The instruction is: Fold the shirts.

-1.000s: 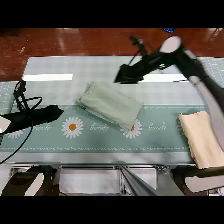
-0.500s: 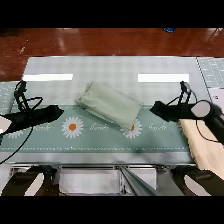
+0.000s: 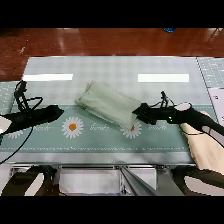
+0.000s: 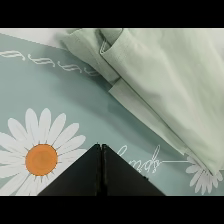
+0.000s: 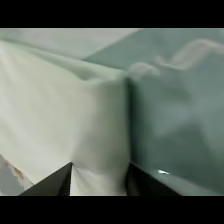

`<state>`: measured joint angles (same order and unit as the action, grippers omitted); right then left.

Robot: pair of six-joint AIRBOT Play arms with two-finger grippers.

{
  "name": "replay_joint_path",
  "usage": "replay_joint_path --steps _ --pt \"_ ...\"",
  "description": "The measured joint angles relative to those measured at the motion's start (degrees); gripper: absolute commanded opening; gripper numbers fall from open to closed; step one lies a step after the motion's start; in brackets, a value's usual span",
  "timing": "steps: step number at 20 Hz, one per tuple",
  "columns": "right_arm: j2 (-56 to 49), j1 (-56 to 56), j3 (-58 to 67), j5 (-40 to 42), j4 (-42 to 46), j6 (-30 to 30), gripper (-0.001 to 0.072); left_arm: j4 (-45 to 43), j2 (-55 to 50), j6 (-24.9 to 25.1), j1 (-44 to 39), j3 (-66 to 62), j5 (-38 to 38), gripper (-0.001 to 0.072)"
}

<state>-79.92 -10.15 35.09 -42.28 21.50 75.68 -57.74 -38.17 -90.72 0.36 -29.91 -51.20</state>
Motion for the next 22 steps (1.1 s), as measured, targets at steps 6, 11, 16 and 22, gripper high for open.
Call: replay_joint_path --steps 6,11,16,22 --pt "-4.9 -5.1 12.9 -3.6 9.4 1.2 0.0026 0.4 0.0 0.0 0.0 0.0 -0.2 0.0017" --pt "-4.2 -5.7 22.9 -9.2 13.6 2.4 0.0026 0.7 0.0 0.0 0.0 0.0 -0.3 0.0017" --pt "-3.7 -1.6 37.6 -15.9 17.4 5.0 0.0026 0.8 0.0 0.0 0.0 0.0 -0.4 0.0016" --pt "0.5 11.4 54.1 -26.9 29.0 12.6 0.0026 0.8 0.0 0.0 0.0 0.0 -0.4 0.0017"
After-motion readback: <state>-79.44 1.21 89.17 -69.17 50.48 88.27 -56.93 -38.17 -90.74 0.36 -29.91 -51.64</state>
